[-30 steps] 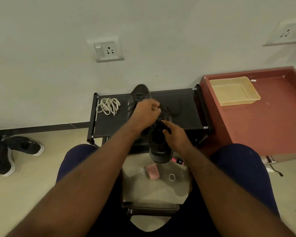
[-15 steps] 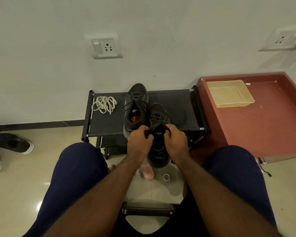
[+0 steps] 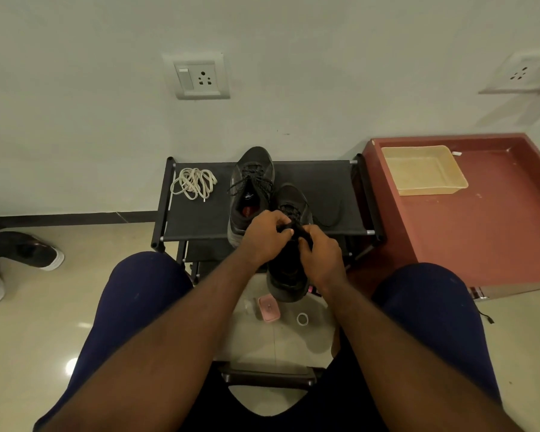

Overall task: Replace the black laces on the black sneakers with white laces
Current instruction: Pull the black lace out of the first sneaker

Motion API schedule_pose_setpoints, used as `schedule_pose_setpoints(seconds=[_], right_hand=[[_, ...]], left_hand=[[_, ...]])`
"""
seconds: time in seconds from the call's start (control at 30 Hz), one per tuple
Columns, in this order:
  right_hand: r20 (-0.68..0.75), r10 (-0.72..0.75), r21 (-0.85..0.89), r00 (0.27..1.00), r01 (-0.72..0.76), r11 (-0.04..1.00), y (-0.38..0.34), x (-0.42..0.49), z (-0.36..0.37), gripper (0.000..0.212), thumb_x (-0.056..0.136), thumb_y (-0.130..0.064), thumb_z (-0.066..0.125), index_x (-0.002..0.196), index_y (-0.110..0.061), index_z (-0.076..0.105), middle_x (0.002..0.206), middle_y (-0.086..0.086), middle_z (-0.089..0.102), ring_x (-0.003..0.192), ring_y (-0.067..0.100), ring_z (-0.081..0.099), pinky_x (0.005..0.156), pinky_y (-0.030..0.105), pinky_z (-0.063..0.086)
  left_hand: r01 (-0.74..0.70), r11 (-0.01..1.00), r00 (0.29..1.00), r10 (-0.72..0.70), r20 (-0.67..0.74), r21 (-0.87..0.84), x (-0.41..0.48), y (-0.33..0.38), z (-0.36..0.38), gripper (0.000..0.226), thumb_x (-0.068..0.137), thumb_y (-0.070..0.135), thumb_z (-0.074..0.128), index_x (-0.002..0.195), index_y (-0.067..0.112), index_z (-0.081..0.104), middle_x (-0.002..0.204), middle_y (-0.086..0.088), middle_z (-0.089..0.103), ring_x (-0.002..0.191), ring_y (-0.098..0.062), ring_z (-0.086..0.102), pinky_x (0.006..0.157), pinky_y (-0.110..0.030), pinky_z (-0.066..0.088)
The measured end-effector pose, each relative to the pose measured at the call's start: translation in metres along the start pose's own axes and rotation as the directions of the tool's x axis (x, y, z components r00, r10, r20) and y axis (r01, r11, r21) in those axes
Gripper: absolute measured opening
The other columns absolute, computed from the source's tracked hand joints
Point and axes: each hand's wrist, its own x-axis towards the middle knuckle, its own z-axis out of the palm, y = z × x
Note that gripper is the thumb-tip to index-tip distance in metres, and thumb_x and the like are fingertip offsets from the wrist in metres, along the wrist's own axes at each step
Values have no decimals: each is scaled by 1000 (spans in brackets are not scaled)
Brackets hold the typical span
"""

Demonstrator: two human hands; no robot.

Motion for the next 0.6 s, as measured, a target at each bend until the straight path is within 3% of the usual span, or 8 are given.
schedule_pose_setpoints(seconds=[0.1,0.2,0.33,0.47,0.6], right_hand=[[17,11,-22,1000,-11,1000,-1,0,0,17,101,-23,50,115,-22,59,97,4,67,87,20,66,77,45,59],[10,14,-50,1000,-13,999,-4,3,-1,20,100,-24,50,117,-21,59,102,6,68,90,23,66,80,47,58],[11,29,-65,1000,-28,998,-7,5,-2,20,99,-27,50,117,-22,59,102,6,69,91,25,66,80,47,58],[11,45,-67,999,-45,997,-10,4,-2,19,100,-27,50,116,-23,58,101,6,68,92,26,66,81,47,58],[13,43,-57,999,-42,998,-10,3,-3,18,99,-28,50,114,-24,58,101,6,68,92,26,66,81,48,57]], left_hand=[[60,996,997,-56,61,-73,6,4,-7,14,87,17,64,84,3,66,83,-12,65,75,-18,60,62,-24,45],[140,950,984,-102,147,-278,3,13,-22,20,91,15,59,79,0,61,63,-9,54,55,-14,49,48,-19,41],[238,781,970,-219,103,-578,4,16,-52,13,92,18,57,87,8,63,56,-1,50,47,-10,42,39,-19,31],[168,737,971,-238,-19,-654,7,19,-75,17,92,18,61,77,12,57,59,7,59,44,-7,42,39,-19,30],[134,585,936,-340,-92,-800,18,19,-103,15,93,18,58,79,15,55,60,3,54,42,-8,36,37,-18,24]])
